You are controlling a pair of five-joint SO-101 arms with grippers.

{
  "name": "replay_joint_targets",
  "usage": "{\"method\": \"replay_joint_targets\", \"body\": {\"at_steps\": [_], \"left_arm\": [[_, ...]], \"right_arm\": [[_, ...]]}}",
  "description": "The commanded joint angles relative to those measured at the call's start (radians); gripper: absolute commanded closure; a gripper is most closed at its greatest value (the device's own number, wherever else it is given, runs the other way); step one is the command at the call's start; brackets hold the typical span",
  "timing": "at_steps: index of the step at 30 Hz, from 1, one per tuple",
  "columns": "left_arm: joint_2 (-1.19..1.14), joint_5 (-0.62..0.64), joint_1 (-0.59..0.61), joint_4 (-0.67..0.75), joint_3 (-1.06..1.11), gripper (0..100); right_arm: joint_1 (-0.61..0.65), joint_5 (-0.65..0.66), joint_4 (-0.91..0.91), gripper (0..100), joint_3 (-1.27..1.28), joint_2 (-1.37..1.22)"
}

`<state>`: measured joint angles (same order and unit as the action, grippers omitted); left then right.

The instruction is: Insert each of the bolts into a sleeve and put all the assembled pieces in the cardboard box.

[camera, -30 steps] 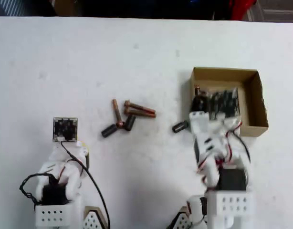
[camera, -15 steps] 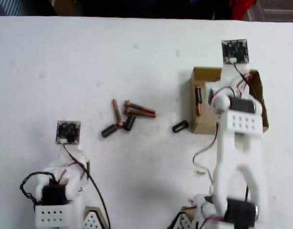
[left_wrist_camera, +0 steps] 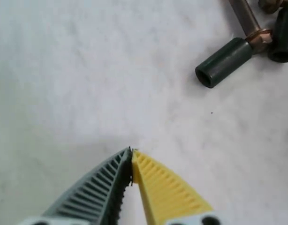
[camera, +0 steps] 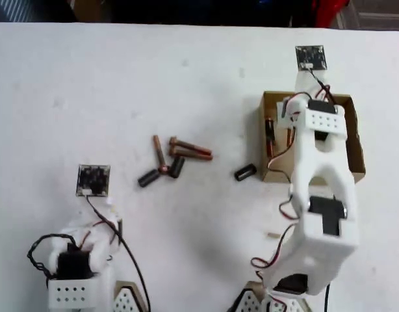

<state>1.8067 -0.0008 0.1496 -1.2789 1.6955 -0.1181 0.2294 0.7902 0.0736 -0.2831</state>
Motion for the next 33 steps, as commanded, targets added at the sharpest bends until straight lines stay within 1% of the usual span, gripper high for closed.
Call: {"method": "replay_joint_targets", "body": {"at_steps": [1,6,8,11,13,20,24,33], "left_arm": [[0.022,-0.009,0.007,-0.006,-0.003,98],[0.022,-0.009,0.007,-0.006,-0.003,98],[0.022,-0.009,0.007,-0.006,-0.003,98],[0.022,-0.009,0.007,-0.006,-0.003,98],[0.022,-0.009,0.007,-0.006,-0.003,98],[0.022,-0.009,0.007,-0.006,-0.003,98],[0.022,-0.009,0.007,-0.006,-0.003,98],[0.022,-0.009,0.007,-0.006,-0.003,98]], "right_arm": [[-0.004,0.012,-0.002,97.8,-0.124,-0.062],[0.001,0.017,0.004,97.0,-0.206,-0.182],[0.005,0.057,0.004,93.0,-0.218,-0.211],[0.022,0.098,0.004,84.2,-0.221,-0.236],[0.03,0.109,0.004,81.0,-0.219,-0.239],[0.036,0.103,0.008,80.9,-0.215,-0.186],[0.044,0.101,0.068,80.9,-0.215,-0.117],[0.108,0.101,0.231,80.9,-0.215,0.071]]}}
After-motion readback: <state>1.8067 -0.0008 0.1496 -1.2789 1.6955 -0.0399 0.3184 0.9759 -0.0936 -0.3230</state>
